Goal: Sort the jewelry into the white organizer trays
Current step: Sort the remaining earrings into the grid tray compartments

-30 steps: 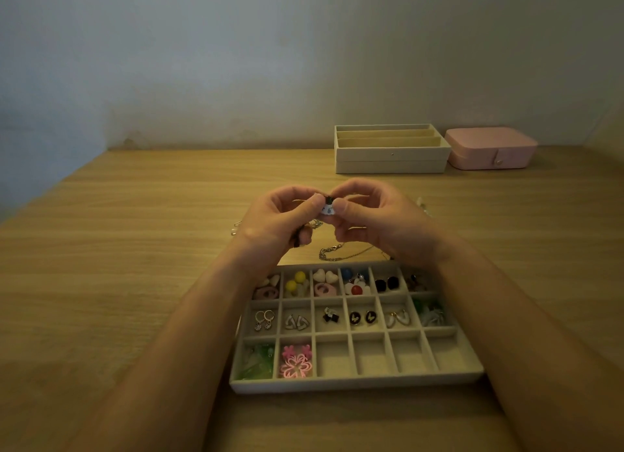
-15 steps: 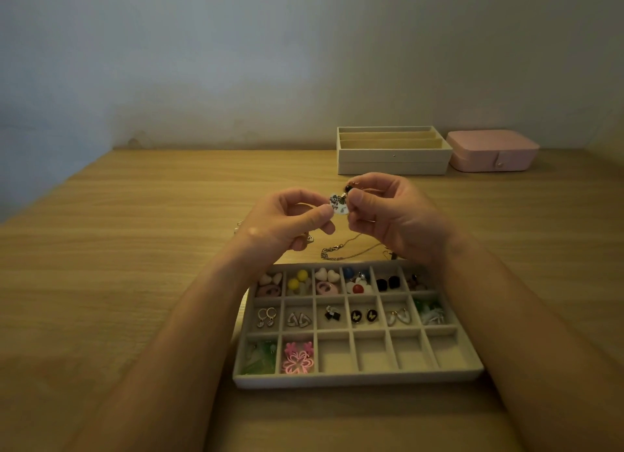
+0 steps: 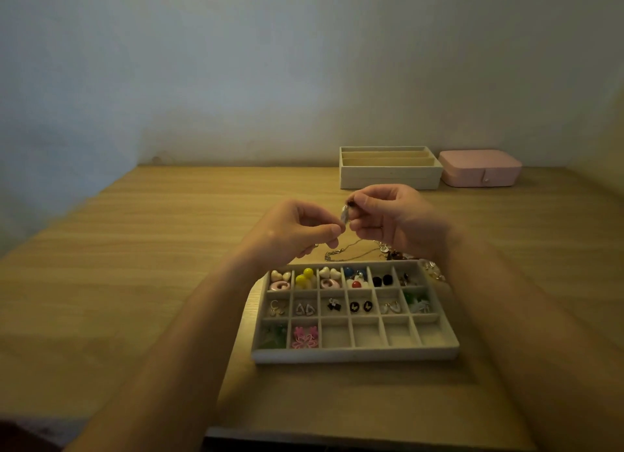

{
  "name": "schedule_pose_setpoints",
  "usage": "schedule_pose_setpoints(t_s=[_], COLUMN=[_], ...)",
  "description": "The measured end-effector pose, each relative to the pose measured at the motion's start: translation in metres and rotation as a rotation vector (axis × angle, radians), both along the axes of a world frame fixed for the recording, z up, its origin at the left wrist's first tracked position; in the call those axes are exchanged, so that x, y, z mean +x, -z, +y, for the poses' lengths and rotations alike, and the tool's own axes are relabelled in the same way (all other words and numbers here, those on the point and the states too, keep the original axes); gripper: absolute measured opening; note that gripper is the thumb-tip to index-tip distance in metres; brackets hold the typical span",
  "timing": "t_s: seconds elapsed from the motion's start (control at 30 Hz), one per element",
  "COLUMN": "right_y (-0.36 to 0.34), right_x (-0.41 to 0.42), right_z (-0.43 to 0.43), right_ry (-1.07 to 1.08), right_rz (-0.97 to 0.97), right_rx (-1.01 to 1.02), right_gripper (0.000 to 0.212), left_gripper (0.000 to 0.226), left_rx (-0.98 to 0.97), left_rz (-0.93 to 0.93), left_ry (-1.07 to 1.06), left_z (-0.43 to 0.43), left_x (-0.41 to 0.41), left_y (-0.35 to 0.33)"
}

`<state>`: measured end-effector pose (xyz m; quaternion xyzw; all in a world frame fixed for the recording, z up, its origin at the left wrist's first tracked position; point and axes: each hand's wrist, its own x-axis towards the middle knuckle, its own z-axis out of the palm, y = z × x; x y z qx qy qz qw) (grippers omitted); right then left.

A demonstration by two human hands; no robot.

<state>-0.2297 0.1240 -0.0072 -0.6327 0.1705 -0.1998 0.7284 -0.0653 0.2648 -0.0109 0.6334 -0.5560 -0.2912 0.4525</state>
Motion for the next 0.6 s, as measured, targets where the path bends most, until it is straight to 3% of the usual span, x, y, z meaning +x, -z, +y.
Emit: schedule_pose_setpoints(t_s=[0.23, 0.47, 0.6], right_y=[-0.011, -0.013, -0.008], right_x=[-0.013, -0.016, -0.017], right_z=[0.022, 0.054, 0.065], right_ry=[0.112, 0.205, 0.238], right_rz=[0.161, 0.213, 0.233], right_rx=[-0.173, -0.056, -0.137], right_gripper=[0.020, 0.026, 0.031], left_gripper=[0.012, 0.020, 0.018], left_rx=[0.078, 0.101, 0.094], left_rz=[-0.125, -0.124, -0.129], left_ry=[-0.071, -0.105, -0.108], left_z=[0.027, 0.050, 0.059], left_x=[-0.014, -0.026, -0.034], left_y=[0.000, 0.006, 0.008])
